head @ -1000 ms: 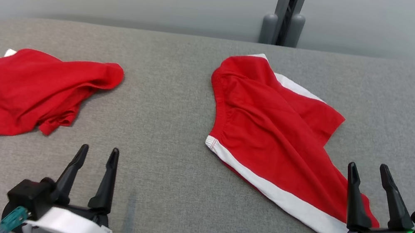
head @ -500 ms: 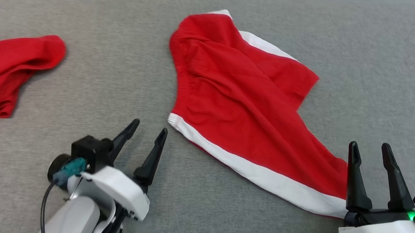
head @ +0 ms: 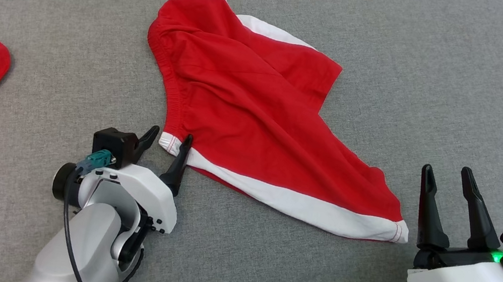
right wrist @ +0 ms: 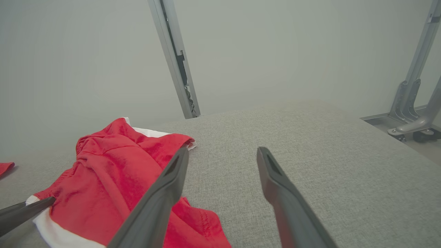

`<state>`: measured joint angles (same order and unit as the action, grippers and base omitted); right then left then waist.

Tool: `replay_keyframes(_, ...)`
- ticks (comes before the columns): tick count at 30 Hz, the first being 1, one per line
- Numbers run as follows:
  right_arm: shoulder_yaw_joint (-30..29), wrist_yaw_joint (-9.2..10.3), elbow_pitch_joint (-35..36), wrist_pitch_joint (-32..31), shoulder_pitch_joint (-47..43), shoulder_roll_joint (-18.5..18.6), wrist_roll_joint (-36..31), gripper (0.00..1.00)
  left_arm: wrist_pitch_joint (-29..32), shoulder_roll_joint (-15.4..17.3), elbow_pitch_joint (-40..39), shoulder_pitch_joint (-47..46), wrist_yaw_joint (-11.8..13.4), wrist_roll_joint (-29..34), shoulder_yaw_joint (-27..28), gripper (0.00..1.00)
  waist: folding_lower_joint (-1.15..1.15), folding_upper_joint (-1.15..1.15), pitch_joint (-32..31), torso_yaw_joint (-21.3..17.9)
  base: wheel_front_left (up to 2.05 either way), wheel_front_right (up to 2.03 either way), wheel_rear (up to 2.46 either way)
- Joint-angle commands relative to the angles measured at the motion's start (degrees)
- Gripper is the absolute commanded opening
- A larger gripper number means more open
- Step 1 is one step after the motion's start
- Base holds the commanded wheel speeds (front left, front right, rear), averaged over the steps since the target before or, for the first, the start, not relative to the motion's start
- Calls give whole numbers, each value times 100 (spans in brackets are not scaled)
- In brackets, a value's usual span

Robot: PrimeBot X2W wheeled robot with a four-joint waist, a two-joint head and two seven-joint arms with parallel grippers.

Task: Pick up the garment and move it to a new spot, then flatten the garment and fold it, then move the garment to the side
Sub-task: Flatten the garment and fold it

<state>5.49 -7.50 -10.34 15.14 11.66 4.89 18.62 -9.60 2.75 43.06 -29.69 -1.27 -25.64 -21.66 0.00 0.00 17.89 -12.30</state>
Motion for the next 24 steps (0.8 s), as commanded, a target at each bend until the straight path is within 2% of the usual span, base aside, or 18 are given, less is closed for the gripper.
replay_keyframes(1,-31,2,17,8,7,-3,-14,100,31,26,102,4,7,-41,-36,28,0,0,-7,2,0,0,0)
replay_keyframes(2,-39,2,15,8,-2,-5,-21,100,15,26,145,-12,8,-47,-62,0,0,0,-12,10,0,0,0)
replay_keyframes(10,-51,2,-47,8,-60,57,-55,100,-278,41,267,-24,160,-90,-123,0,0,0,-215,326,0,0,0)
replay_keyframes(24,-49,2,-269,8,-211,240,-58,100,-433,176,262,738,230,-347,38,0,0,0,-864,1393,0,0,0)
